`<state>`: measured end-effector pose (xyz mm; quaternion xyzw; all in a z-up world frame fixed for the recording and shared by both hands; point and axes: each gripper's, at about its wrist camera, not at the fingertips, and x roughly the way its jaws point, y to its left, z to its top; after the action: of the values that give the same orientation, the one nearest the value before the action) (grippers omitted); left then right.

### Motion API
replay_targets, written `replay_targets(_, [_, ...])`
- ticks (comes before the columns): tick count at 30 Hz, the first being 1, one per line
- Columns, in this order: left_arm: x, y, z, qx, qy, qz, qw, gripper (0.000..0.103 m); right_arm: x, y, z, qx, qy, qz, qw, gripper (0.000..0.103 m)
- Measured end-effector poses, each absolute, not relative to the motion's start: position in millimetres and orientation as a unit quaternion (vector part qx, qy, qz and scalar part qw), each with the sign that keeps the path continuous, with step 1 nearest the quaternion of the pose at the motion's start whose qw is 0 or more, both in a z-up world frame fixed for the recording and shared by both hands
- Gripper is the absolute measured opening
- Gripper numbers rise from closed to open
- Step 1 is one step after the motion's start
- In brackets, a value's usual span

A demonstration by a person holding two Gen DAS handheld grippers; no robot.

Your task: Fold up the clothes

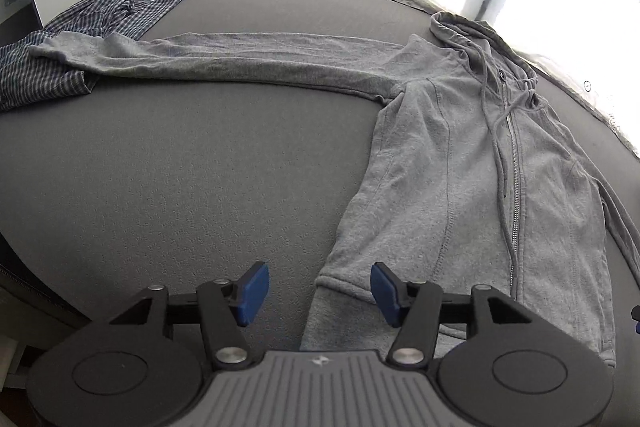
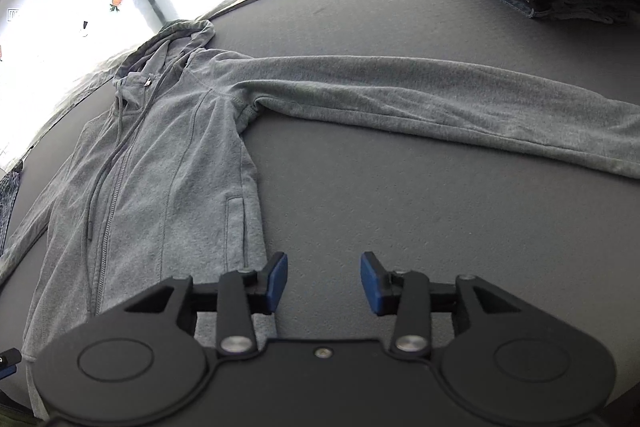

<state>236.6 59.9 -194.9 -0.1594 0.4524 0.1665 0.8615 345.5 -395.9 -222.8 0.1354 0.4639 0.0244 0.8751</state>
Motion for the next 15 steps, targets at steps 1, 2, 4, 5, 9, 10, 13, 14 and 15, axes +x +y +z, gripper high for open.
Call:
replay_targets(1, [244,59,-195,-0.154,0.453,0.166,0.862,0.064,349,-400,-223,0.138,0.461,0.017,0.877,0.042])
replay_targets(2, [253,56,-196,-0.145,0.456,0.166,0.862,0.065,352,-404,-222,0.140,0.458,0.010,0.878,0.042])
replay_targets(4, [272,48,-198,-0.126,0.461,0.162,0.864,0.071,358,-410,-222,0.143,0.452,-0.001,0.880,0.042])
replay_targets(5, [280,44,-199,-0.116,0.463,0.160,0.864,0.073,362,-411,-221,0.141,0.448,-0.005,0.883,0.042])
replay_targets(9, [317,24,-203,-0.081,0.474,0.137,0.866,0.078,379,-413,-217,0.127,0.430,-0.013,0.894,0.042])
replay_targets(10, [328,19,-205,-0.072,0.477,0.130,0.866,0.079,384,-412,-216,0.121,0.425,-0.014,0.897,0.041])
replay_targets(13, [359,5,-210,-0.045,0.486,0.111,0.866,0.081,403,-410,-214,0.107,0.409,-0.021,0.906,0.024])
replay_targets(14, [369,1,-212,-0.036,0.489,0.105,0.865,0.081,410,-409,-213,0.108,0.405,-0.022,0.907,0.019])
replay_targets(15, [380,-2,-214,-0.028,0.491,0.098,0.865,0.081,418,-409,-213,0.109,0.402,-0.022,0.909,0.016])
